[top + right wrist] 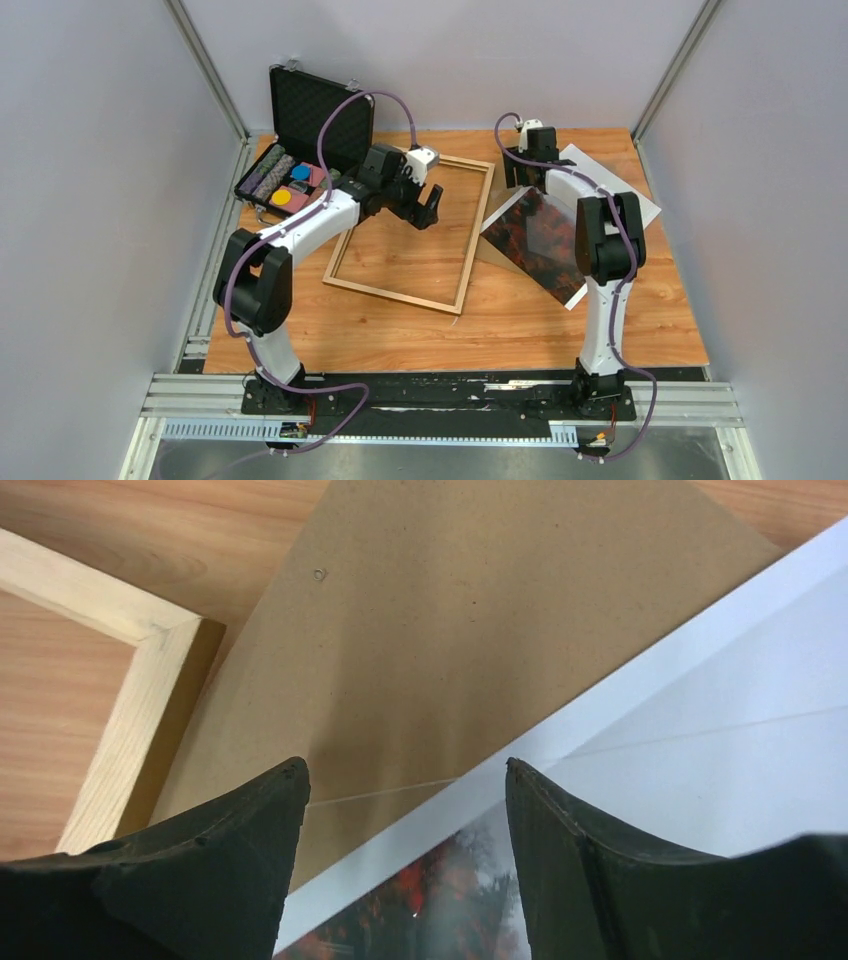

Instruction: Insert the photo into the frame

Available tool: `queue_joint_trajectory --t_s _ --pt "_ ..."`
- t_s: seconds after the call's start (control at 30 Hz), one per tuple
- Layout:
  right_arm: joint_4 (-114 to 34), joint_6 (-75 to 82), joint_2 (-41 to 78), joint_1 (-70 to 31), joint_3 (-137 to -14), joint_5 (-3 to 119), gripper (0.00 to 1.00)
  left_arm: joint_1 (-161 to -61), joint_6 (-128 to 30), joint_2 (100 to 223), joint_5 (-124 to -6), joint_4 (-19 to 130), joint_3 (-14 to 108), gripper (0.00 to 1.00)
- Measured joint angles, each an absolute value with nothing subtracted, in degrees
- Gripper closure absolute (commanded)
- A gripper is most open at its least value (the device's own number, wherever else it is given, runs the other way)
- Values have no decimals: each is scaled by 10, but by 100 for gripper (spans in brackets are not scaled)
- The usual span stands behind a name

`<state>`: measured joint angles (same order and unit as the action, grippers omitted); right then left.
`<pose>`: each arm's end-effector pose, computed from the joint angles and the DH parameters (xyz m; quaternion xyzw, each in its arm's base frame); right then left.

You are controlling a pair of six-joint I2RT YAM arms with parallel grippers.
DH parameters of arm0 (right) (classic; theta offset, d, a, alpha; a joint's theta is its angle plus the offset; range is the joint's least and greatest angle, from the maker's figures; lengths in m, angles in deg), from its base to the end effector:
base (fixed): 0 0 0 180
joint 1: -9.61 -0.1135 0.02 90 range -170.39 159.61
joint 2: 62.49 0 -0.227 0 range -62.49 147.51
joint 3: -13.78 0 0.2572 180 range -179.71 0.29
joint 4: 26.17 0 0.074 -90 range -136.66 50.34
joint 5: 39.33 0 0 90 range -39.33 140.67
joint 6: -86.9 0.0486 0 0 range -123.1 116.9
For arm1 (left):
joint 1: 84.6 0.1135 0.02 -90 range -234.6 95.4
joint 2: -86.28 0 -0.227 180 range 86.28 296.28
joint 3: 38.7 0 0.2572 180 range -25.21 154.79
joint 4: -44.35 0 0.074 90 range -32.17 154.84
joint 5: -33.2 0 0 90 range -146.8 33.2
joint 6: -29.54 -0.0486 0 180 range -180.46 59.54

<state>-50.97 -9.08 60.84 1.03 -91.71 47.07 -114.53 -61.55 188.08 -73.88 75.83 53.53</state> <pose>0.4748 0.0685 0.1414 -0.1035 0.9096 -0.0197 0.4020 0.3490 -0.2174 0.2138 0.3000 0.8508 -0.2329 0.3631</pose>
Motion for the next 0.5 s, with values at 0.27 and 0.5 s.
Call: queue_joint_trajectory --t_s 0.27,0.5 --pt "-496 -100 639 10 -933 466 32 -1145 -636 1872 -724 757 518 0" --pt "-457 -112 593 10 -851 467 32 -1145 -639 1870 -716 757 518 0"
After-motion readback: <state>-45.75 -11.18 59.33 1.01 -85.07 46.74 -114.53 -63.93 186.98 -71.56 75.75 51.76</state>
